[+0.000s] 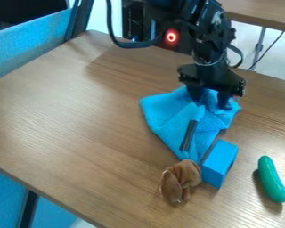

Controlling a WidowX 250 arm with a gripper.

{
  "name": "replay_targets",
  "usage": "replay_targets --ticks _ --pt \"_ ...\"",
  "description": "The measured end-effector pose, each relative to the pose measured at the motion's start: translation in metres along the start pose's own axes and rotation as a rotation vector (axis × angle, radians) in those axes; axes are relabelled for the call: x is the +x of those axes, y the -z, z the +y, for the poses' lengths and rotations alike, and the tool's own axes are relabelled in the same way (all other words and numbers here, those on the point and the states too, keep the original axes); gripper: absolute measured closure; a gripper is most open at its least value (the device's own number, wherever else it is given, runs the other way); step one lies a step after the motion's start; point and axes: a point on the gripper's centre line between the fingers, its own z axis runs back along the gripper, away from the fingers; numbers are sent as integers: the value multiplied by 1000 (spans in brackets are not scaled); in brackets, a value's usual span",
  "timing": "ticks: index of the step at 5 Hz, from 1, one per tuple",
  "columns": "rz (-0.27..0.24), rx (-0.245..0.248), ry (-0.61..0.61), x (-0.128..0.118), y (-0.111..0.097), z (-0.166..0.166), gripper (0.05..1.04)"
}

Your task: Unfold the cloth from the top left to bottom right

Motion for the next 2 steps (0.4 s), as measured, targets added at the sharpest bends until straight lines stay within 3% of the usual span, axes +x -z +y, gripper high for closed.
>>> replay_targets --ticks 1,2 --pt "9 -38 9 0 0 1 703" --pt "17 -64 0 0 0 3 940"
